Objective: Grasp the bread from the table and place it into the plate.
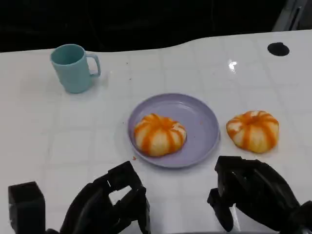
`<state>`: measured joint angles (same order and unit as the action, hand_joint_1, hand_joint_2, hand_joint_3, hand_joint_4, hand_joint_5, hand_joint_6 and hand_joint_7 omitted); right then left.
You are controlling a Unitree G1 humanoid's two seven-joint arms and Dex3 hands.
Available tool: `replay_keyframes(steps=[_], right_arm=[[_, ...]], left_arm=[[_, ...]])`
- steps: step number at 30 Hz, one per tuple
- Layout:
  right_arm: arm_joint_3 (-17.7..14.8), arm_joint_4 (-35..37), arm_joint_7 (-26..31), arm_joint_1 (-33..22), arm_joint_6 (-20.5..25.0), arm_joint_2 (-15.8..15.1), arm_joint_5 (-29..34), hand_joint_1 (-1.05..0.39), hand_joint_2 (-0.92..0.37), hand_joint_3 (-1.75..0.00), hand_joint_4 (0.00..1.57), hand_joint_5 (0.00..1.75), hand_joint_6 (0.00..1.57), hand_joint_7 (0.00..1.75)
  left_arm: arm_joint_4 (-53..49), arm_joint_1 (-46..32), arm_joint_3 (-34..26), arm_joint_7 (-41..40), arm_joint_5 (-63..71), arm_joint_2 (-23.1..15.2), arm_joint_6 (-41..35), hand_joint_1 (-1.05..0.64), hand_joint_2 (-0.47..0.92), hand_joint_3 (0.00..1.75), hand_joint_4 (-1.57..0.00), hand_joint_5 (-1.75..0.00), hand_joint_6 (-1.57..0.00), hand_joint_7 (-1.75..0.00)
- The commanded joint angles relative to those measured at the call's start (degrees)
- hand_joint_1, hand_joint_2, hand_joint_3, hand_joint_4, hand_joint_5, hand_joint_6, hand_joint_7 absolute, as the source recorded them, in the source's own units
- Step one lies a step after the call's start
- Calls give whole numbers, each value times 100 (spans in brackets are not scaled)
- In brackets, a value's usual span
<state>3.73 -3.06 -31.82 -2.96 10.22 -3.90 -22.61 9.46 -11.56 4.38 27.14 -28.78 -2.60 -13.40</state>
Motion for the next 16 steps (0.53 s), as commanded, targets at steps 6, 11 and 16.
replay_keyframes(steps=[6,11,16], right_arm=[[-25,79,4,53,-117,-10,36,-93,-92,-36,128,161,110,152],[0,99,30,48,-176,14,102,-92,-92,-38,128,162,111,153],[2,121,52,70,-132,9,95,-93,-92,-37,127,163,110,153]], left_arm=[[-262,114,-169,240,-29,-25,130,-61,92,35,-88,-175,-64,-175],[-273,128,-195,291,-4,-58,171,-61,92,34,-88,-175,-63,-175],[-336,176,-238,363,-2,-81,192,-61,92,32,-87,-175,-63,-175]])
